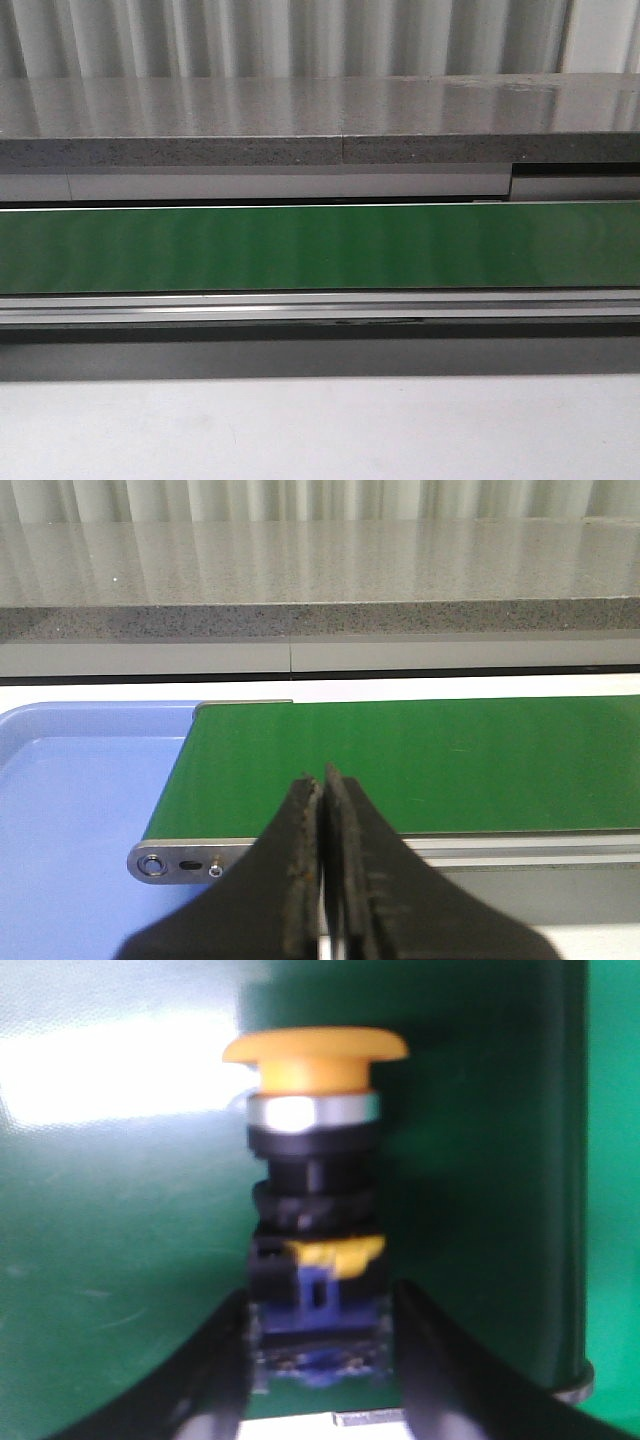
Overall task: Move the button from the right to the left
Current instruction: 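Lift the button and set it upright on the conveyor belt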
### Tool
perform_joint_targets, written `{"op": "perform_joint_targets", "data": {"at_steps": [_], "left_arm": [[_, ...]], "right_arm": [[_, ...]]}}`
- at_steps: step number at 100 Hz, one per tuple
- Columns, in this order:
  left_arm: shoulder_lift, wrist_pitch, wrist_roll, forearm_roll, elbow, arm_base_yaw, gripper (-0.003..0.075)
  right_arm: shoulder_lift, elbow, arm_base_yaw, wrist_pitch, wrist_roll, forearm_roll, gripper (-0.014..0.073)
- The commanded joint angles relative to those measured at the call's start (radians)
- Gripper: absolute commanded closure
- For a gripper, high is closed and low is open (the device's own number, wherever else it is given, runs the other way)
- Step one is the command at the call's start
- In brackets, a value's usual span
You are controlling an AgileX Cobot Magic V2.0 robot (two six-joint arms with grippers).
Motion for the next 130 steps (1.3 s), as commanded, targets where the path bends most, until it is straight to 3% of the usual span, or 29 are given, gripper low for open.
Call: {"op": "perform_joint_targets", "data": {"at_steps": [1, 11, 37, 43, 49, 64, 70, 130], "left_arm": [[-0.035, -0.076, -0.011, -0.005, 0.025, 0.001, 0.074], [-0.035, -0.076, -0.011, -0.005, 0.025, 0.001, 0.074], [-0.035, -0.076, -0.011, -0.005, 0.025, 0.001, 0.074], [-0.035, -0.076, -0.011, -0.005, 0.025, 0.001, 0.074], [-0.035, -0.076, -0.011, -0.005, 0.025, 0.001, 0.074], [-0.035, -0.076, -0.011, -0.005, 0.025, 0.001, 0.074], [-0.035, -0.076, -0.011, -0.005, 0.025, 0.001, 0.074], [-0.035, -0.076, -0.011, -0.005, 0.025, 0.001, 0.074]], "right_arm": [[-0.047, -0.019, -0.001, -0.012, -0.02, 0.005, 0.0088], [-0.05, -0.019, -0.001, -0.024, -0.02, 0.008, 0.0008], [-0.171, -0.018, 0.033, -0.056, -0.107, 0.099, 0.0014], [-0.213, -0.012, 0.053, -0.049, -0.111, 0.108, 0.0051], [-0.255, 0.003, 0.074, -0.045, -0.111, 0.108, 0.0153], [-0.365, 0.078, 0.137, -0.092, -0.111, 0.116, 0.0549], [-0.415, 0.112, 0.163, -0.118, -0.111, 0.116, 0.0668], [-0.95, 0.556, 0.307, -0.418, -0.111, 0.116, 0.0659]]}}
